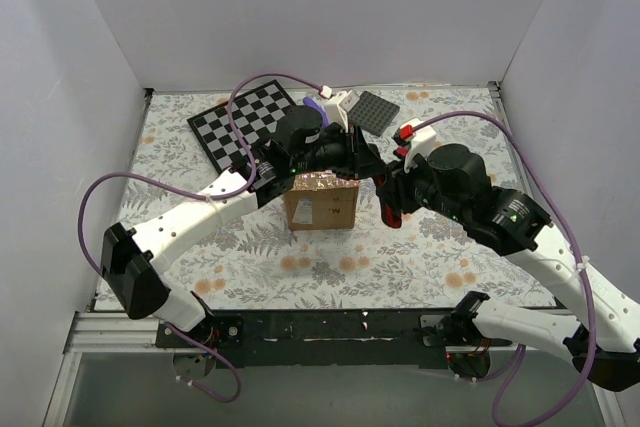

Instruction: Unpack the express box

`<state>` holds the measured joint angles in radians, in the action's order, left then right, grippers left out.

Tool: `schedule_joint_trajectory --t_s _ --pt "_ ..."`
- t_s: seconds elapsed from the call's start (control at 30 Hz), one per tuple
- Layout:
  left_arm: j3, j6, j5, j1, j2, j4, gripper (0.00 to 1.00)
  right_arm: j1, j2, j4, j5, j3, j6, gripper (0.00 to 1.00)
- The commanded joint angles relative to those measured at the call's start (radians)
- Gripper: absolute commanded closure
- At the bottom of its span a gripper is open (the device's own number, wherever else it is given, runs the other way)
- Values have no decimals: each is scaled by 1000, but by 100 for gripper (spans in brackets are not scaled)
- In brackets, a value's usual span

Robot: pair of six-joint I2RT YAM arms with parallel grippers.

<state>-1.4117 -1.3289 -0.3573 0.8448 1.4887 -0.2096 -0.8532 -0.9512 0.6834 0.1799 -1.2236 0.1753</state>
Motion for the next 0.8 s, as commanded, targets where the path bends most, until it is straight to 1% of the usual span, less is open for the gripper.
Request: schedule_joint_trajectory --t_s 0.0,0.03,0.07,0.1,0.17,0.2,0.23,0.3,0.33,0.4,0.43,0.5,0.53,0.57,0.6,0.67,0.7,0.73,0.77 --pt "26 -3 -9 2 -60 25 100 -6 14 -53 20 -71 -2 84" --pt "40 -7 6 2 -68 41 100 -6 15 -58 20 -73 10 70" --pt "51 -12 18 2 -79 52 100 -6 20 -62 18 -71 18 58" --pt "60 -18 55 2 -88 62 100 -6 22 -65 18 -70 27 40" --pt "82 -23 89 2 -116 90 100 -4 28 -81 15 -67 56 26" --pt "85 -23 127 2 -122 95 100 -6 31 -87 10 -66 68 14" --pt "89 -24 147 2 -136 98 100 -4 32 -96 7 -70 79 10" --pt "94 -21 191 0 -149 107 100 -4 42 -107 7 -70 111 7" --pt "94 -21 234 -1 -156 111 100 -4 43 -119 15 -68 122 7" --pt "100 -21 273 -9 -179 122 100 -4 55 -137 33 -57 167 6" --pt "105 -29 312 -13 -186 145 100 -3 63 -166 50 -47 187 6" --pt "132 -42 340 -33 -223 174 100 -4 94 -208 67 2 255 5" --pt "149 -61 345 -42 -237 203 100 -4 106 -266 67 24 277 5" --pt "166 -70 383 -55 -252 249 100 -4 130 -292 76 45 303 5" --pt "210 -81 397 -59 -286 278 100 -4 144 -321 81 88 338 6" --pt "264 -102 428 -65 -324 386 100 -1 192 -442 82 142 406 6" --pt "314 -107 432 -67 -358 419 100 -1 207 -484 85 194 429 6" --pt "336 -110 435 -69 -370 482 100 -3 219 -564 86 216 472 6" --pt "359 -119 435 -69 -386 510 100 -3 235 -594 89 234 492 6"
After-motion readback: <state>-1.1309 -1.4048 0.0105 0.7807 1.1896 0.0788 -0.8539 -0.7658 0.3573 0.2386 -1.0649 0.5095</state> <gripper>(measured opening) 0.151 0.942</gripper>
